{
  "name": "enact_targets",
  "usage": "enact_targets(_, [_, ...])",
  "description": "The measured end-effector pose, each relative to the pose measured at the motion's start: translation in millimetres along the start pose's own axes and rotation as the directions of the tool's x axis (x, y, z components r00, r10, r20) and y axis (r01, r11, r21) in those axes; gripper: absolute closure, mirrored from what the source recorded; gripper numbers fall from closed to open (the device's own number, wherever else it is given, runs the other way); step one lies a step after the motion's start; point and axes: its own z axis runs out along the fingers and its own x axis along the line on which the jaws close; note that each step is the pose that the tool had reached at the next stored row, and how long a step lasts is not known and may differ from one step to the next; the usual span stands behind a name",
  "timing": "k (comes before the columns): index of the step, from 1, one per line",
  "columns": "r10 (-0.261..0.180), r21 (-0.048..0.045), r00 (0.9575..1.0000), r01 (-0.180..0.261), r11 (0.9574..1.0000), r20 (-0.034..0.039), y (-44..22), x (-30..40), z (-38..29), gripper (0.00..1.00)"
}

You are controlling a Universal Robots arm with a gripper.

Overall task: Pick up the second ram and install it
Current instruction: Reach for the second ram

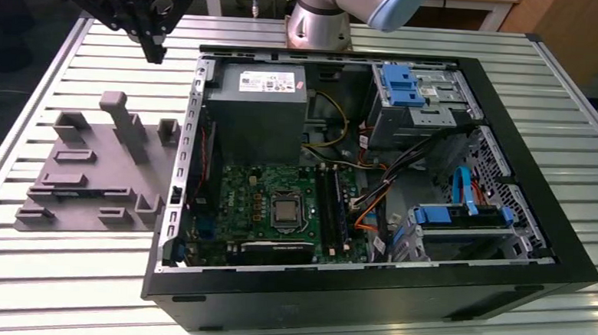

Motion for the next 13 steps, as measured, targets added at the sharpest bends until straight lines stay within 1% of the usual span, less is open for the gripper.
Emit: enact_targets(13, [0.000,0.0000,1.0000,0.000,1.0000,0.0000,-0.3,3.2,-0.1,0.89])
